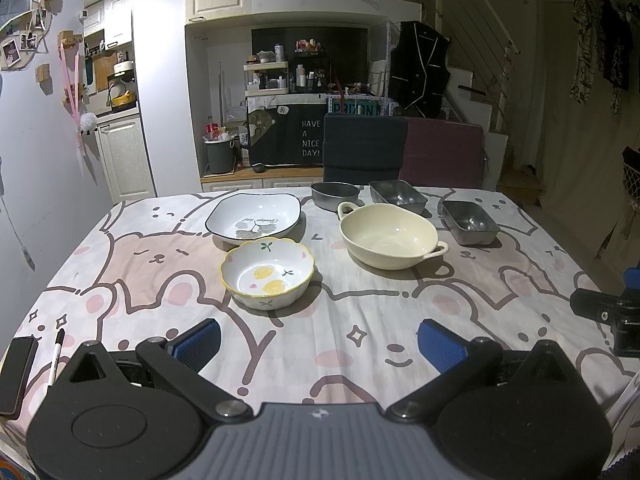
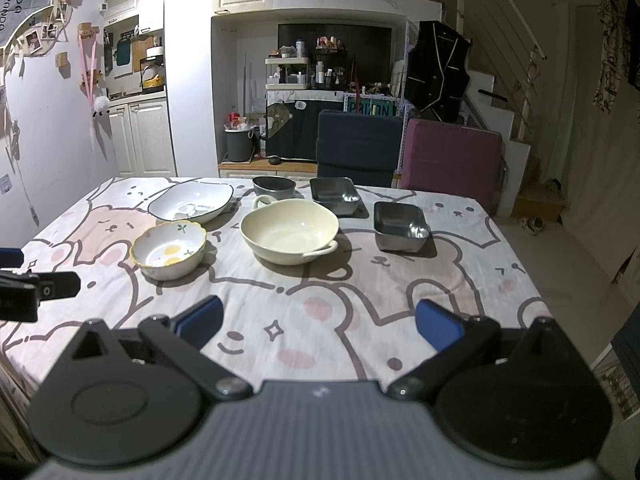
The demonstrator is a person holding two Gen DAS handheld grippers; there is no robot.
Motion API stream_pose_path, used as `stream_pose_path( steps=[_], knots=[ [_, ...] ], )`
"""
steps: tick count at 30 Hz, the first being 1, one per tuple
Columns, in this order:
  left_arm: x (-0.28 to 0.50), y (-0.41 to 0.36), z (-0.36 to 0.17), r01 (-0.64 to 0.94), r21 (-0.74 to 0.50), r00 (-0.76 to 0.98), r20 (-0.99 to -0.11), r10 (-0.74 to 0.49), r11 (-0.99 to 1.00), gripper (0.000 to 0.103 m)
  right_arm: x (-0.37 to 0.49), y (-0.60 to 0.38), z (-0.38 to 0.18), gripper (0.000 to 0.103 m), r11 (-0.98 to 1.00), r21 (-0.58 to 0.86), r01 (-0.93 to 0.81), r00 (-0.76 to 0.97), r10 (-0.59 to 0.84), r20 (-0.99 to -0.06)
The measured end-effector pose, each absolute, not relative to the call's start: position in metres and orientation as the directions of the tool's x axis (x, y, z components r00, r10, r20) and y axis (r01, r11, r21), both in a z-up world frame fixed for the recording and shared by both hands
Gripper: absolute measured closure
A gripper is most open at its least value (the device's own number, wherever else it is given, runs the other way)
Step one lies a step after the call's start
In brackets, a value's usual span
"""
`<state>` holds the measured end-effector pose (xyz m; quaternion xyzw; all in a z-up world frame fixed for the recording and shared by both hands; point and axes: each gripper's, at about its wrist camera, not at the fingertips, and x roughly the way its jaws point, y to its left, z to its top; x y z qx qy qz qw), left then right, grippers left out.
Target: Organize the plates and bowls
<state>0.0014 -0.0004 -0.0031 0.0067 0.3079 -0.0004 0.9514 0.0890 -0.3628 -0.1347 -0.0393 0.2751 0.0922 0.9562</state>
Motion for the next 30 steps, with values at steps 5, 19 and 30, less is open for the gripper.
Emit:
stream_pose_path(
  steps=[5,19,30],
  knots=[
    [0.0014,-0.0004,-0.0031,0.005,0.013,0.811,-0.585,0.003,1.0,0.0,0.089,-0.3619,-0.1348,0.0,0.98,-0.025,-0.198,0.831,0.154,-0.534],
    [-0.001,0.0005,-0.0009,0.006,0.014,0.811,-0.584,0.003,1.0,0.0,0.0895,-0.3626,-0.1345,0.0,0.98,-0.023,-0.198,0.831,0.155,-0.535],
    [-0.001,0.0005,-0.0009,0.006,0.015,0.812,-0.584,0.004,1.0,0.0,0.0899,-0.3629,-0.1345,0.0,0.98,-0.023,-0.197,0.829,0.154,-0.537]
  ],
)
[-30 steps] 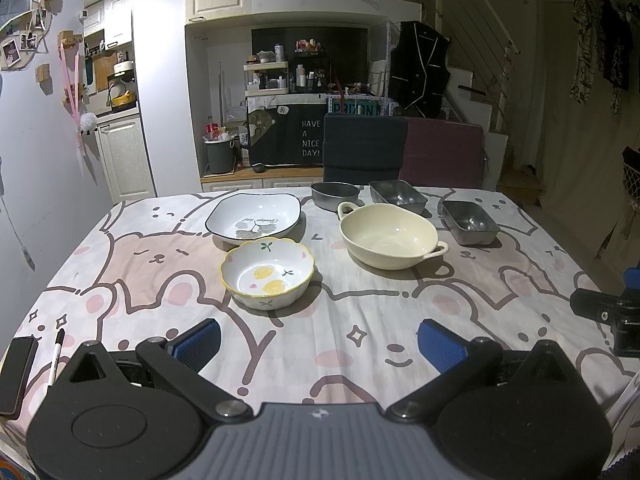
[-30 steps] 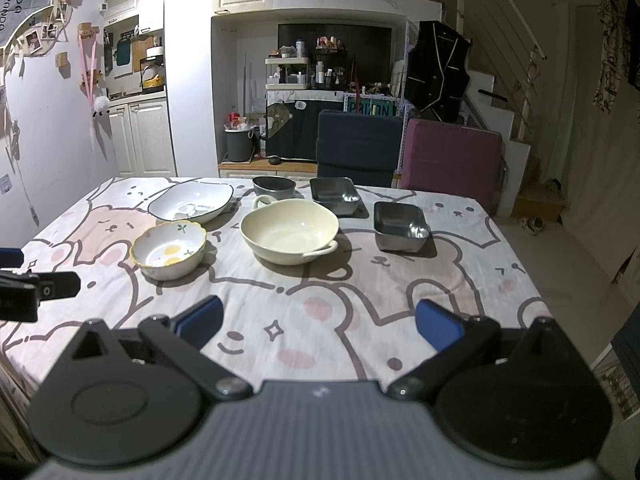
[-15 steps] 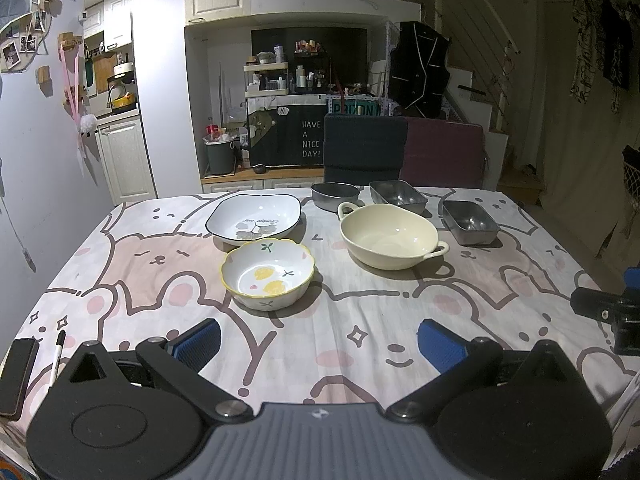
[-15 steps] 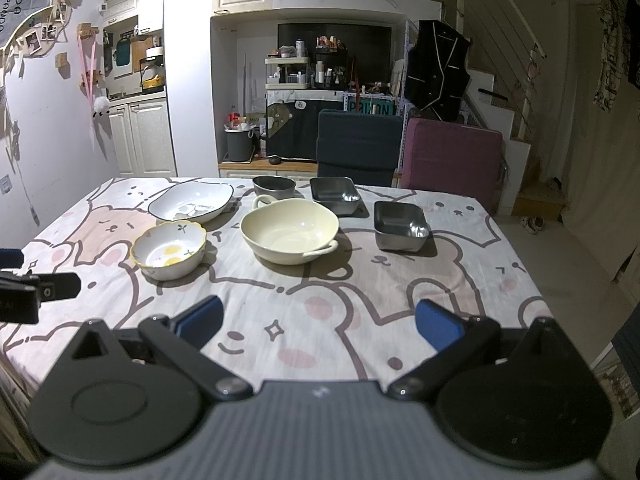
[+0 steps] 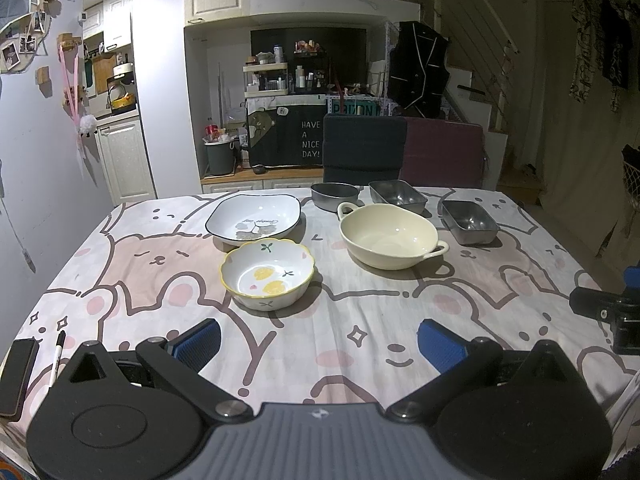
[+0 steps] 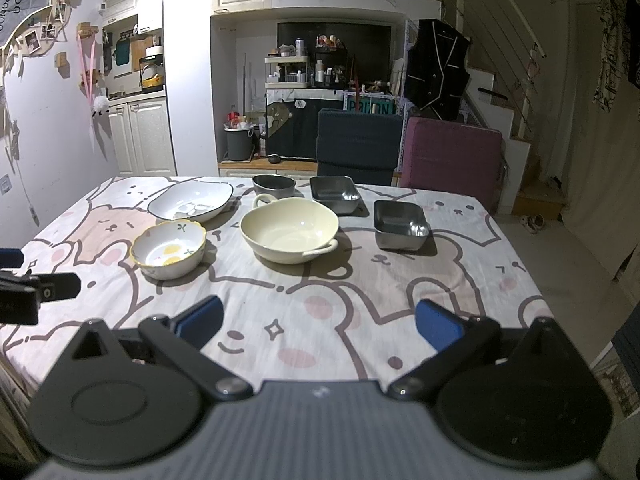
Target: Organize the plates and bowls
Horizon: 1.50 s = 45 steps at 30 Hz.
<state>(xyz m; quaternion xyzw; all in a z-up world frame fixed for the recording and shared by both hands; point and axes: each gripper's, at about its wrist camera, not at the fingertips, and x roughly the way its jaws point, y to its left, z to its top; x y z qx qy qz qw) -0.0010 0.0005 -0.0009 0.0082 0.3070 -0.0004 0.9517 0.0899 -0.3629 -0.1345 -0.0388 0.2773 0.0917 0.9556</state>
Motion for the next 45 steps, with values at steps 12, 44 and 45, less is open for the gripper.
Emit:
stream_pose_path(
  steps=[12,44,45],
  knots=[
    [-0.001,0.0,-0.001,0.006,0.016,0.812,-0.584,0.004,1.0,0.0,0.09,-0.363,-0.134,0.0,0.98,-0.023,-0.197,0.828,0.154,-0.539],
    [0.056,0.024,-0.004,-0.088,0.027,0.773,-0.629,0.086,0.996,0.0,0.132,-0.34,-0.144,0.0,0.975,0.032,-0.222,0.766,0.194,-0.613],
    [0.06,0.024,-0.003,-0.089,0.026,0.774,-0.627,0.086,0.996,0.0,0.136,-0.339,-0.143,0.0,0.974,0.033,-0.225,0.766,0.197,-0.612]
  ],
)
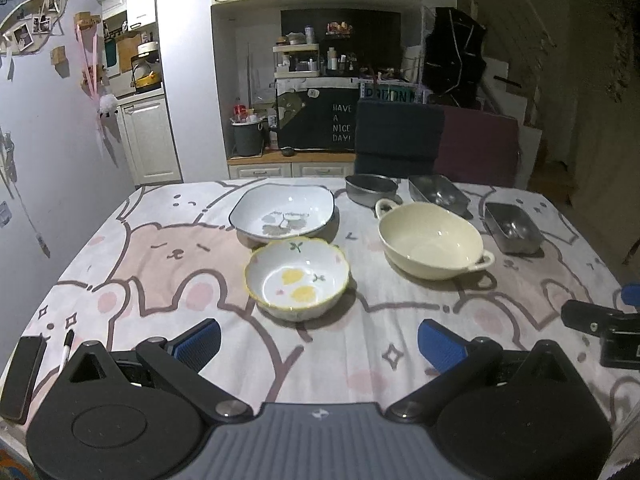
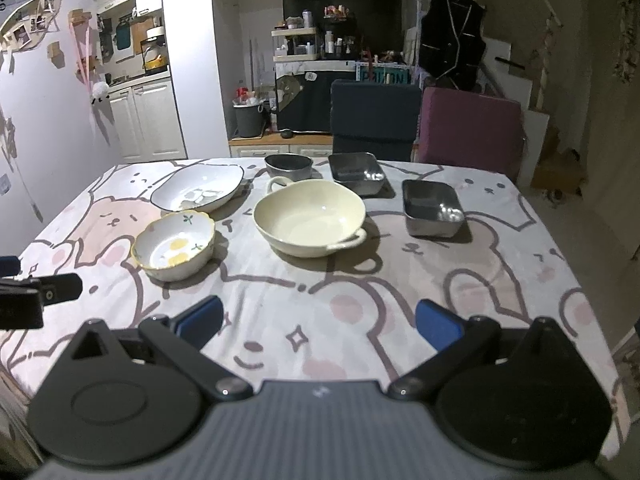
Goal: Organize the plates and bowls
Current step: 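Move both grippers toward the white square Ginkgo leaf plate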
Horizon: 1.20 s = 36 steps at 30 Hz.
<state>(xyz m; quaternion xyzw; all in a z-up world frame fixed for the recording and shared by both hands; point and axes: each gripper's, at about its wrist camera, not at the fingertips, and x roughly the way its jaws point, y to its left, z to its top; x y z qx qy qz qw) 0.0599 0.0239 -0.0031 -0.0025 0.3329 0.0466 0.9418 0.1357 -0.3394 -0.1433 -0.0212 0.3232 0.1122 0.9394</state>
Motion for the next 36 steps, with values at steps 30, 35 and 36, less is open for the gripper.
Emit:
stream_pose_path(
  steps=[30,35,36],
  knots=[
    [0.319,0.138,-0.017,0.03,0.142,0.836,-0.547,0.053,0.989,0.0,0.351,-0.245,-0.115,0.0,0.905,0.176,-0.387,0.732,0.418,-0.538],
    [0.37,0.175,-0.043,0.032,0.087,0.771,-0.636,0.031,0.996,0.0,0.4,-0.214,-0.138,0.0,0.901,0.242,-0.36,0.675,0.431,-0.599],
    [0.38,0.182,-0.047,0.037,0.067,0.757,-0.653,0.016,0.997,0.0,0.409,-0.208,-0.143,0.0,0.9,0.256,-0.352,0.663,0.433,-0.611]
  ],
)
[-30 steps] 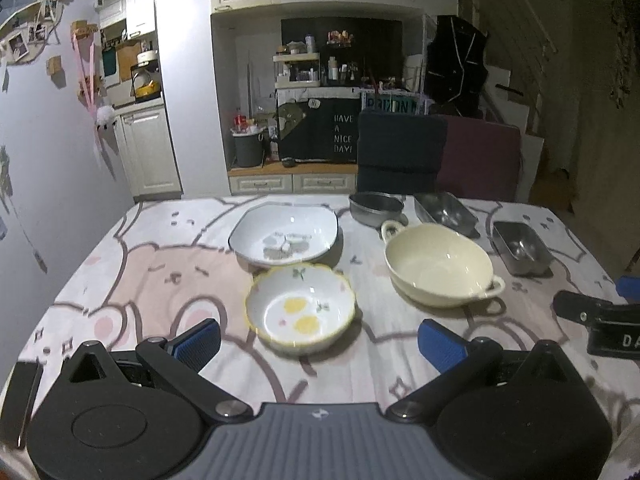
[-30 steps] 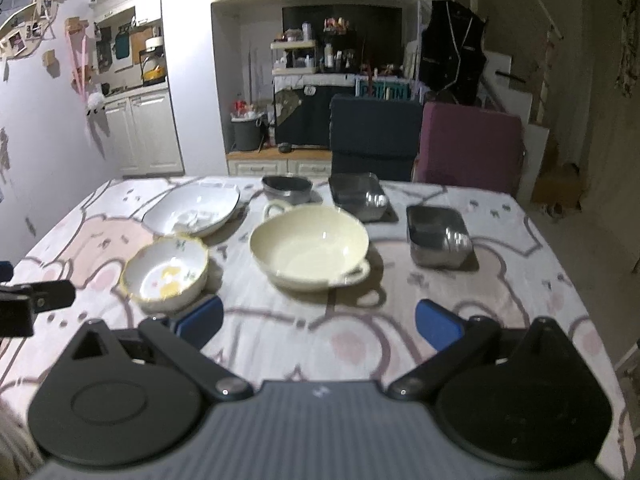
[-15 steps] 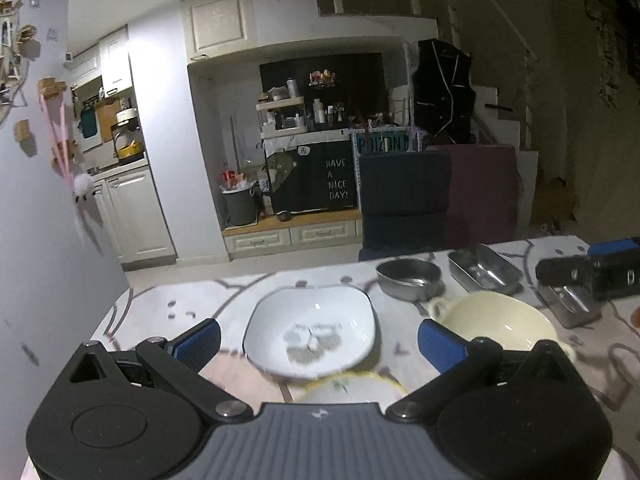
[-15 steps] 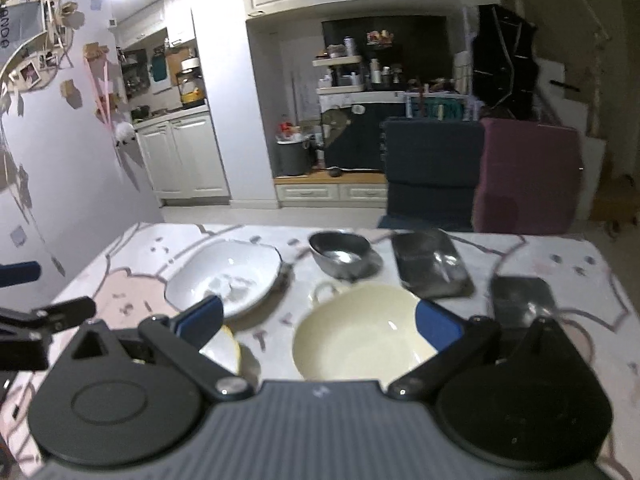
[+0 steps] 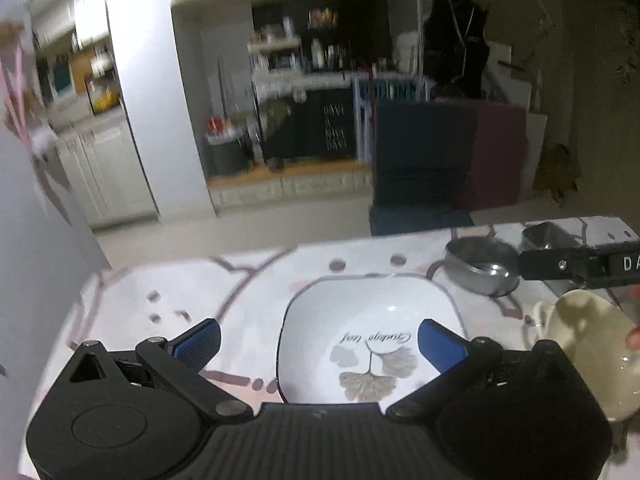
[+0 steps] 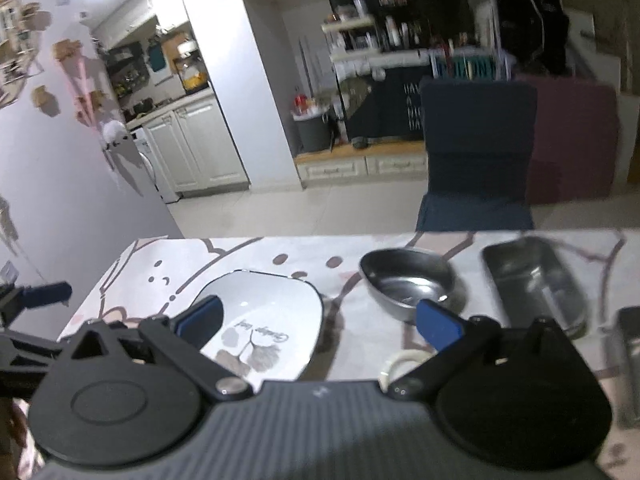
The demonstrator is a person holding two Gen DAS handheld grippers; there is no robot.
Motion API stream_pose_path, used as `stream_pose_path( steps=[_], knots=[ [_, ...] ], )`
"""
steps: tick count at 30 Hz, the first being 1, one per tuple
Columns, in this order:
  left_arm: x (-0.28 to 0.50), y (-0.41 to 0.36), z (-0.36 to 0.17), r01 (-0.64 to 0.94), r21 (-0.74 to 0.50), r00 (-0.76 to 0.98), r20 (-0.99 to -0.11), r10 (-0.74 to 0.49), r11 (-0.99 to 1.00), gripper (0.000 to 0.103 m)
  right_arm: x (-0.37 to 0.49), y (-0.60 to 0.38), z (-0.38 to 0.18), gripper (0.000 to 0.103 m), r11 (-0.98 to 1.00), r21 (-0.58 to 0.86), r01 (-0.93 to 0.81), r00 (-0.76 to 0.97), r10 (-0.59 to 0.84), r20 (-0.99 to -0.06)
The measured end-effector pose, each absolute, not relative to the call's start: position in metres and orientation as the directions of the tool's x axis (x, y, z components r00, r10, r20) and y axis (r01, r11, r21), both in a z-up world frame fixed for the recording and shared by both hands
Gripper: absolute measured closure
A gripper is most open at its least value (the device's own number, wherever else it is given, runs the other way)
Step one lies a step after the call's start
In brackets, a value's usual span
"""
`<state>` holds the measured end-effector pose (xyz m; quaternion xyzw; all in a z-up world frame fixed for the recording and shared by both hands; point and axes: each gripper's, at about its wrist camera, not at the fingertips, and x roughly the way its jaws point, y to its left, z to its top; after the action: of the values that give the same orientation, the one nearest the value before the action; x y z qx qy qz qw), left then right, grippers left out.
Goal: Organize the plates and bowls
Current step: 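Move both grippers toward the white square Ginkgo leaf plate, then close both grippers on the rim of the white square plate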
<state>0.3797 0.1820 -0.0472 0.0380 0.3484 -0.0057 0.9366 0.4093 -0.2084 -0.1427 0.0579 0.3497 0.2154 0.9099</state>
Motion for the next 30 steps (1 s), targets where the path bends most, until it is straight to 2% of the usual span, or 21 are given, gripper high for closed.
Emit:
stream_pose_path(
  steps=[7,10,11,14,17,18,19,21,23,26,30],
  knots=[
    [0.447,0.228,-0.087,-0.024,-0.124,0.665,-0.743,-0.076,0.992,0.0,0.452,-0.185,-0.187,0.0,0.883,0.415,-0.219,0.543,0.463,-0.7],
    [0.468,0.24,-0.105,-0.061,-0.185,0.618,-0.779,-0.108,0.981,0.0,0.46,-0.183,-0.206,0.006,0.871,0.472,-0.137,0.505,0.472,-0.723],
    [0.473,0.243,-0.111,-0.068,-0.195,0.604,-0.789,-0.116,0.978,0.003,0.462,-0.181,-0.211,0.01,0.87,0.478,-0.12,0.493,0.47,-0.732],
    [0.481,0.246,-0.128,-0.077,-0.215,0.564,-0.815,-0.135,0.974,0.025,0.459,-0.168,-0.214,0.016,0.897,0.422,-0.13,0.521,0.424,-0.741],
    [0.482,0.245,-0.14,-0.06,-0.23,0.542,-0.824,-0.162,0.971,0.036,0.453,-0.158,-0.212,0.019,0.92,0.372,-0.125,0.531,0.379,-0.758],
    [0.482,0.244,-0.142,-0.049,-0.226,0.539,-0.826,-0.164,0.973,0.042,0.453,-0.154,-0.211,0.023,0.926,0.355,-0.126,0.533,0.365,-0.763],
    [0.482,0.242,-0.144,-0.039,-0.221,0.534,-0.829,-0.167,0.974,0.045,0.45,-0.151,-0.211,0.032,0.929,0.345,-0.135,0.534,0.361,-0.765],
    [0.482,0.241,-0.148,-0.033,-0.216,0.523,-0.836,-0.167,0.976,0.058,0.452,-0.146,-0.209,0.034,0.926,0.352,-0.137,0.515,0.37,-0.774],
    [0.484,0.24,-0.15,-0.035,-0.202,0.516,-0.842,-0.156,0.979,0.067,0.456,-0.14,-0.211,0.034,0.928,0.345,-0.141,0.5,0.367,-0.784],
    [0.486,0.241,-0.151,-0.037,-0.187,0.519,-0.843,-0.141,0.982,0.071,0.456,-0.127,-0.219,0.044,0.946,0.305,-0.105,0.468,0.318,-0.825],
    [0.488,0.246,-0.15,-0.036,-0.195,0.512,-0.846,-0.15,0.98,0.076,0.456,-0.123,-0.232,0.057,0.945,0.324,-0.035,0.417,0.308,-0.855]
  ],
)
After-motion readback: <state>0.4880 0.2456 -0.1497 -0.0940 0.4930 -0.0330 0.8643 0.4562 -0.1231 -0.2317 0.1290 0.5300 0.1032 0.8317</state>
